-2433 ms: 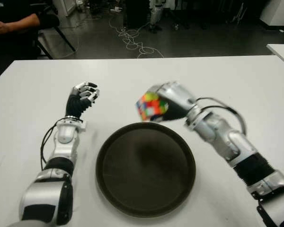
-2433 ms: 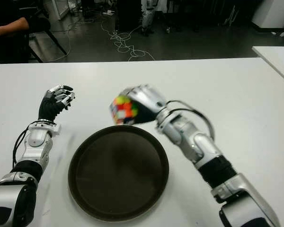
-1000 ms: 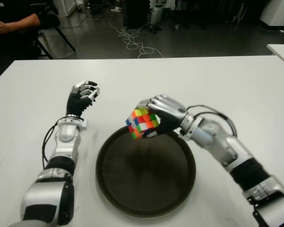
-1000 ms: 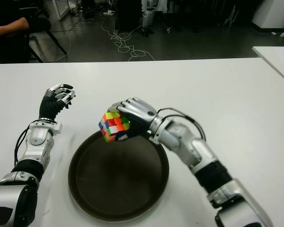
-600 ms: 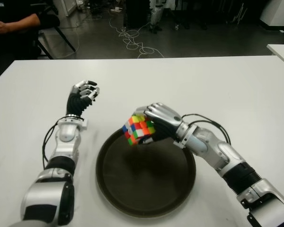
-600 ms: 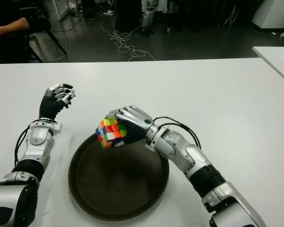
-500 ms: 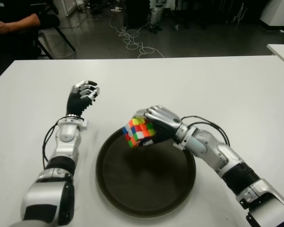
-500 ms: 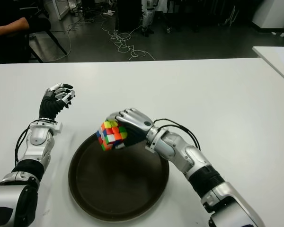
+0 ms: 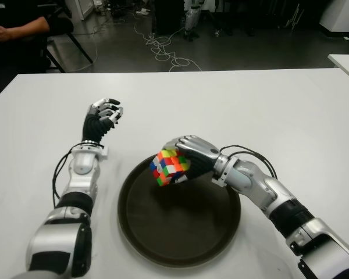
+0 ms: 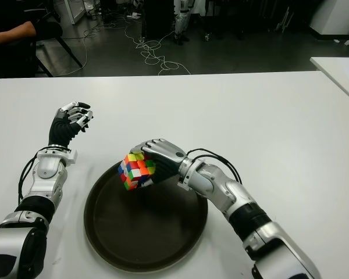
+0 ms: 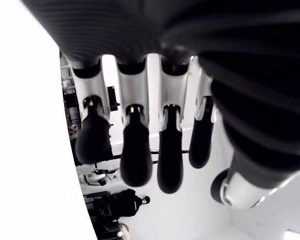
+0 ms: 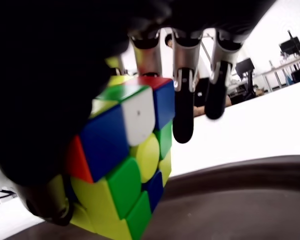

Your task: Pick up the Rubik's Cube and put it in the plate

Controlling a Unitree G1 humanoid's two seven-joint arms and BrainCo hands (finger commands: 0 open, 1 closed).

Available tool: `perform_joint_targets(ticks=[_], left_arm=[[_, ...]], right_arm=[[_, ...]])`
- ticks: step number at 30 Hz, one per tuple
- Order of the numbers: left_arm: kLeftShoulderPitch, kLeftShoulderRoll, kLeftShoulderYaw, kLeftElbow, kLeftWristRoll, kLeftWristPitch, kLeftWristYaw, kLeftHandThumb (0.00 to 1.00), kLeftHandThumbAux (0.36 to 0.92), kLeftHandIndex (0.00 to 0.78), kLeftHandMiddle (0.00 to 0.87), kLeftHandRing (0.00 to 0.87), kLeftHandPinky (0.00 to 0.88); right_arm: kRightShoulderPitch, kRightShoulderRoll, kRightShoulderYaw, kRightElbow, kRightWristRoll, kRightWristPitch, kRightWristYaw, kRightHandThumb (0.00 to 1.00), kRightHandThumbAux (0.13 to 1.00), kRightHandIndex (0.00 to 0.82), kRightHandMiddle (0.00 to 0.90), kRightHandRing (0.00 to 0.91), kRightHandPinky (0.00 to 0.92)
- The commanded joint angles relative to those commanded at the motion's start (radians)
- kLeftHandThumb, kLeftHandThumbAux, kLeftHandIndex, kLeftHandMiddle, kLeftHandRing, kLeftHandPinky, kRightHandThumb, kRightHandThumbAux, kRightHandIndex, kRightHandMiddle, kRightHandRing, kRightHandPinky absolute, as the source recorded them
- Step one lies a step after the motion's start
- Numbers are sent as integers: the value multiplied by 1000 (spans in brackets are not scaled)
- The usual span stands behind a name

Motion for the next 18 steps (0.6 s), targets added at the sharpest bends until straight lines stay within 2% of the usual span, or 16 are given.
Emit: perform_joint_targets(ticks=[4, 9, 18], left_arm=[[0, 0, -2, -3, 3, 3, 3, 840, 670, 403, 554, 656, 694], [2, -1, 0, -8, 0, 9, 1, 839, 671, 400, 554, 660, 702], [5, -4, 2, -18, -6, 12, -5, 838, 672, 397, 556, 658, 699]], right_arm=[[-8, -1, 0, 5, -16, 20, -3, 835, 691, 470, 421, 313, 286], [-25, -1, 6, 18, -46, 63, -7, 832, 691, 434, 446, 292, 266], [-47, 1, 24, 52, -85, 91, -41, 832, 692, 426, 451, 300, 294]])
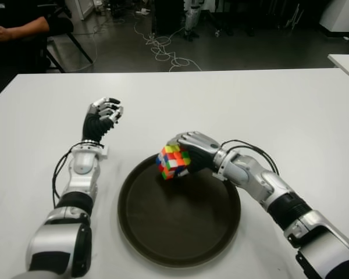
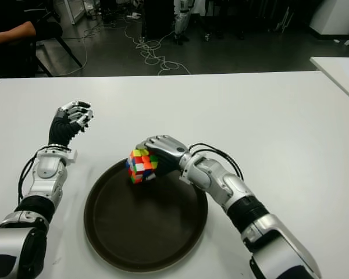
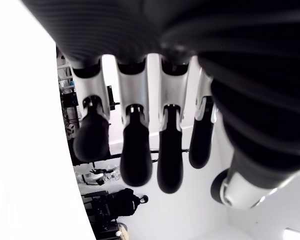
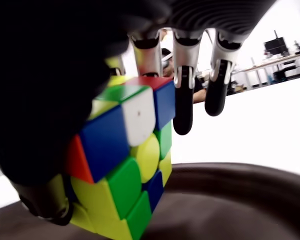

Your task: Pick up the Rubik's Cube and put it in the plate

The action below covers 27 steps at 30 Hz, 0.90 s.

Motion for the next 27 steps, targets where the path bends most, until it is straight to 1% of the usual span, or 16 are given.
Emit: perform_joint_targets(ticks=[2, 5, 14, 18, 19, 20, 21, 22, 23, 25, 26, 27], left_arm=[[1, 0, -1, -2, 2, 0, 3, 839, 671, 399, 555, 658, 697], [1, 1, -2, -3, 3, 1, 4, 839, 671, 399, 556, 660, 700], [5, -4, 4, -14, -7, 9, -3, 837, 673, 395, 552, 655, 694], [6, -5, 4, -19, -10, 15, -6, 837, 674, 394, 551, 654, 692], [6, -5, 3, -20, -10, 16, -6, 837, 674, 394, 551, 654, 693], [6, -4, 3, -21, -9, 17, -6, 837, 674, 393, 551, 654, 695], [6, -3, 2, -22, -8, 18, -6, 837, 674, 393, 552, 654, 695], [6, -3, 2, -23, -7, 18, -5, 837, 674, 393, 553, 655, 696], [7, -3, 1, -23, -7, 17, -5, 837, 674, 393, 553, 655, 696], [8, -2, 1, -24, -5, 16, -5, 837, 674, 394, 554, 655, 696], [8, -1, 0, -24, -5, 16, -5, 837, 674, 393, 554, 653, 694], [8, -1, 0, -24, -5, 16, -6, 837, 674, 392, 554, 653, 693]], right_arm=[[-10, -1, 8, 14, -5, 2, 4, 833, 692, 451, 432, 313, 309], [-20, -2, 16, 32, -10, 2, 5, 834, 692, 462, 424, 320, 321], [-37, -6, 32, 65, -18, -9, -16, 833, 692, 448, 432, 368, 391], [-49, -8, 40, 83, -22, -21, -34, 832, 693, 451, 426, 357, 385], [-51, -9, 42, 86, -23, -23, -35, 831, 694, 449, 422, 335, 358], [-53, -10, 44, 88, -23, -25, -37, 779, 710, 430, 345, 300, 321], [-55, -11, 45, 91, -23, -26, -38, 760, 715, 424, 317, 287, 308], [-56, -11, 46, 93, -22, -27, -40, 732, 724, 414, 260, 250, 267], [-57, -11, 46, 94, -21, -28, -41, 715, 729, 408, 224, 225, 240], [-58, -10, 45, 99, -16, -28, -41, 698, 734, 402, 178, 186, 206], [-58, -10, 44, 101, -12, -28, -40, 691, 736, 400, 147, 151, 171], [-58, -8, 42, 103, -9, -28, -40, 688, 737, 399, 135, 138, 158]])
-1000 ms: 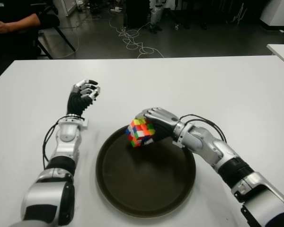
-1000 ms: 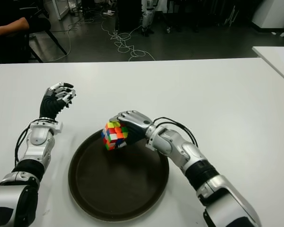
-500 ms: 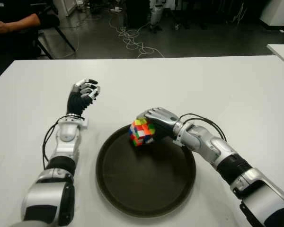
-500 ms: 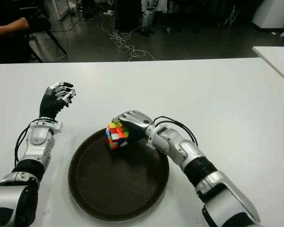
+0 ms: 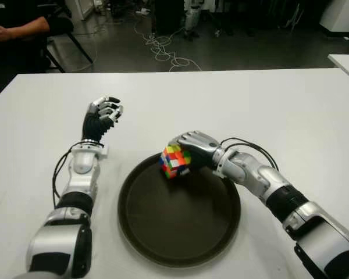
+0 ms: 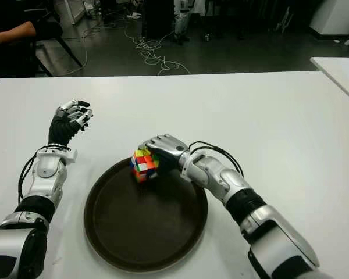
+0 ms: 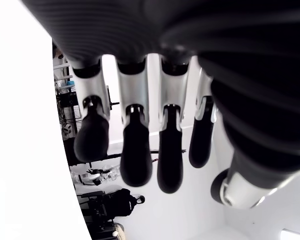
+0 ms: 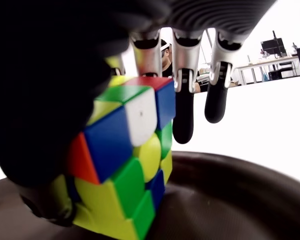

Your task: Pick up the Rubik's Cube and put it in the plate

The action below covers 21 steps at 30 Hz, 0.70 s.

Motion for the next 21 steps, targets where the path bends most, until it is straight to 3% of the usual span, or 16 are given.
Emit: perform_joint_targets(ticks=[5, 12, 14, 16, 21], left_arm=[[-1, -2, 2, 2, -5, -4, -6, 836, 675, 390, 554, 647, 687], [-4, -7, 8, 8, -17, -12, -18, 836, 675, 390, 552, 642, 680], [-4, -7, 9, 8, -19, -11, -20, 836, 675, 389, 550, 643, 683], [-4, -6, 8, 8, -19, -12, -23, 836, 675, 391, 551, 647, 685], [-3, -4, 6, 8, -16, -15, -20, 837, 674, 395, 553, 651, 685]], right_arm=[[0, 4, -7, 4, 8, 2, -3, 676, 741, 396, 83, 76, 103], [1, 7, -13, 4, 13, 7, -8, 669, 743, 395, 70, 59, 95], [1, 7, -14, 4, 15, 8, -7, 355, 808, 193, 61, 47, 84], [0, 9, -15, 6, 17, 13, -5, 226, 829, 120, 56, 41, 76], [-3, 9, -13, 7, 16, 16, -6, 108, 849, 60, 52, 39, 67]])
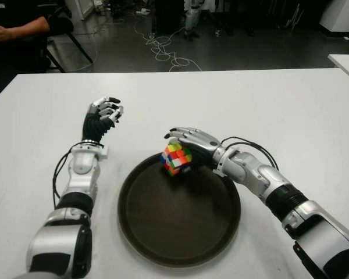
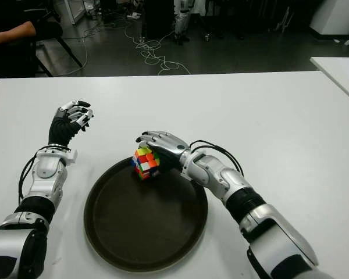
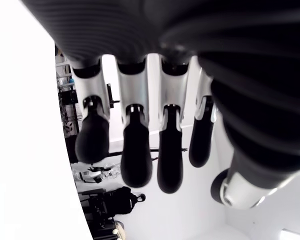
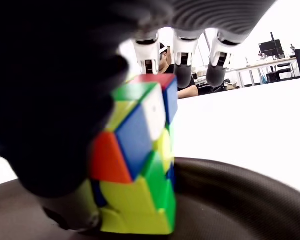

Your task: Pick up the Rubik's Cube and put it in the plate

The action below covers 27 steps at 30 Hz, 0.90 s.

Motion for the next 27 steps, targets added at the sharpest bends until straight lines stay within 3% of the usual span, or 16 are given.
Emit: perform_joint_targets(ticks=[18, 27], left_arm=[[-6, -5, 9, 8, -15, 7, -5, 836, 675, 391, 560, 654, 697], [-6, -1, 1, 7, -4, 4, -1, 837, 674, 395, 557, 658, 694]], right_arm=[[1, -6, -1, -7, 5, -18, -13, 85, 856, 55, 55, 47, 76], [10, -15, -10, -21, 29, -77, -7, 65, 844, 30, 36, 35, 56]])
